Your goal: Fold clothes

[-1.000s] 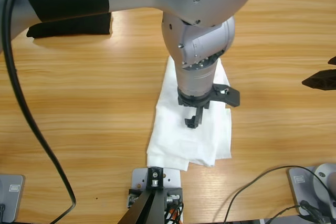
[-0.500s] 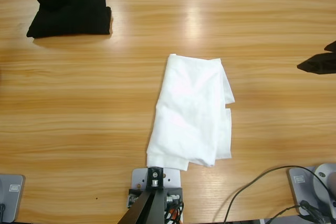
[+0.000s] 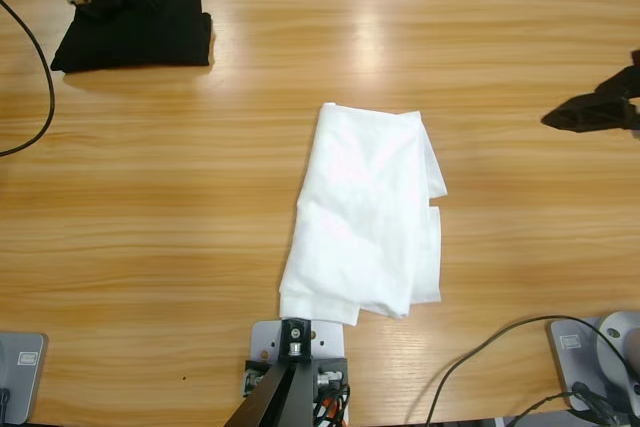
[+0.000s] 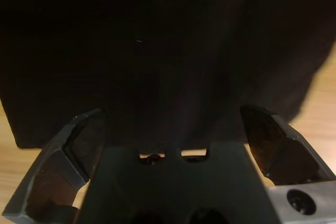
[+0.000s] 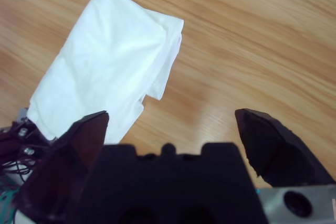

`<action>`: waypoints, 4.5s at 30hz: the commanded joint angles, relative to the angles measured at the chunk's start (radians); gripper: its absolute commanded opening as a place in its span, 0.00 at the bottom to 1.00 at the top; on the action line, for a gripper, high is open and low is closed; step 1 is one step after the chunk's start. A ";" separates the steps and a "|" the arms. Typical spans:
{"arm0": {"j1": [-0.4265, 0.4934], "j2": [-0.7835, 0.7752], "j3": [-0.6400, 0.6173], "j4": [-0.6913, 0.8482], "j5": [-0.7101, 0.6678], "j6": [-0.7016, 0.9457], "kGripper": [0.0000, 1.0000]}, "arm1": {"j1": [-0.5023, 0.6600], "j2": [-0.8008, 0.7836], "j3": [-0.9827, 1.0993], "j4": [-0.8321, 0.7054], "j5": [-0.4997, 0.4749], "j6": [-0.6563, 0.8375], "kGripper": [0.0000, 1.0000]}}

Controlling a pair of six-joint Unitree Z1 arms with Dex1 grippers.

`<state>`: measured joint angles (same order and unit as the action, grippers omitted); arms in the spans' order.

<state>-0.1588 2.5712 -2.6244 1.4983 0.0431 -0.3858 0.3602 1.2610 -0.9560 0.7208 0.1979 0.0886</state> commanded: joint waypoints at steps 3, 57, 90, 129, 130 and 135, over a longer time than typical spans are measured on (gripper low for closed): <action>0.036 0.170 -0.435 0.015 0.006 0.026 1.00 | 0.011 0.138 0.034 -0.073 0.039 0.005 0.99; -0.265 0.260 -0.600 0.147 0.031 0.132 1.00 | 0.011 0.105 0.051 -0.065 0.038 0.000 0.99; -0.423 -0.157 0.409 -0.183 -0.100 0.560 1.00 | 0.011 0.038 0.038 -0.012 0.028 0.000 0.99; -0.414 -0.225 0.744 -0.803 0.031 0.288 0.97 | 0.019 0.160 0.031 -0.073 0.043 -0.007 0.99; -0.413 -0.216 0.744 -0.809 0.031 0.287 0.97 | 0.019 0.159 0.034 -0.073 0.043 -0.008 0.99; -0.411 -0.185 0.752 -0.807 0.043 0.289 0.97 | 0.019 0.171 0.034 -0.078 0.043 -0.012 0.99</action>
<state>-0.5660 2.2831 -1.9161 0.7112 0.0579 -0.0868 0.3673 1.3935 -0.9336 0.6567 0.2299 0.0868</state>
